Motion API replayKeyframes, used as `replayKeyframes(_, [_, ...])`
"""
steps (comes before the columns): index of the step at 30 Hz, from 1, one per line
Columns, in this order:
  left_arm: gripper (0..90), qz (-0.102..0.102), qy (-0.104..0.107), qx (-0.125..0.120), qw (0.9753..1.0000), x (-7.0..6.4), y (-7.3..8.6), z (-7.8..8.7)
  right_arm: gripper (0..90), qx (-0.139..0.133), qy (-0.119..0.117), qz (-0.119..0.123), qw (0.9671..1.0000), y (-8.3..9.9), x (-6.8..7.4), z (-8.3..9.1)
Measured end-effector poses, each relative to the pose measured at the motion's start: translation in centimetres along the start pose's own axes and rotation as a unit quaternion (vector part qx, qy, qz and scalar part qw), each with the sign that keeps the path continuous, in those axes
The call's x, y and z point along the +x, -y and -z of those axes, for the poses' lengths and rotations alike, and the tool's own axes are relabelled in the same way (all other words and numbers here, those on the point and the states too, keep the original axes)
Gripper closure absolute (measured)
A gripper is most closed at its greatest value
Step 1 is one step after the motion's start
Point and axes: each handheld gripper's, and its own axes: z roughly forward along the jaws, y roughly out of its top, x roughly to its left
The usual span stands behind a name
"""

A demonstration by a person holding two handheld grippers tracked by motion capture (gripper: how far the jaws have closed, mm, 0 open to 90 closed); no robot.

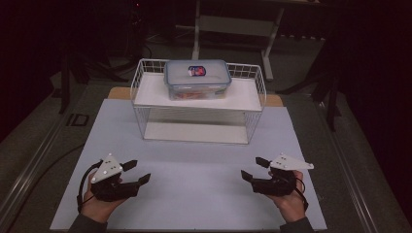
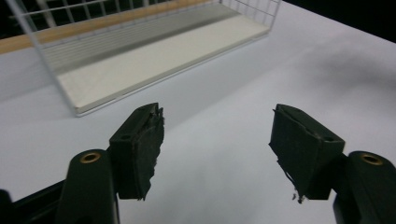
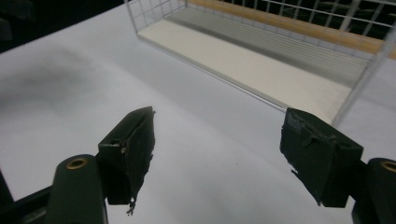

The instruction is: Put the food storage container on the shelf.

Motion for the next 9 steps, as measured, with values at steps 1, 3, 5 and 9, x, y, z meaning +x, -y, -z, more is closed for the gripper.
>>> replayKeyframes(1, [32.2, 0.004, -0.004, -0.007, 1.0, 0.13, 0.14, 0.11, 25.9, -0.005, 0.001, -0.006, 1.0, 0.36, -0.17, 0.07])
replayKeyframes(3, [30.6, 0.01, -0.009, -0.013, 0.9998, 0.35, 0.33, 0.24, 24.8, -0.011, 0.003, -0.008, 0.9999, 0.84, -0.41, 0.21])
replayKeyframes(5, [30.4, 0.021, -0.018, -0.019, 0.9994, 0.62, 0.53, 0.37, 20.6, -0.021, 0.009, -0.011, 0.9997, 1.05, -0.47, 0.42])
replayKeyframes(9, [30.0, 0.027, -0.03, -0.023, 0.9989, 1.02, 0.83, 0.45, 14.1, -0.04, 0.02, -0.006, 0.999, 1.02, -0.35, 0.76])
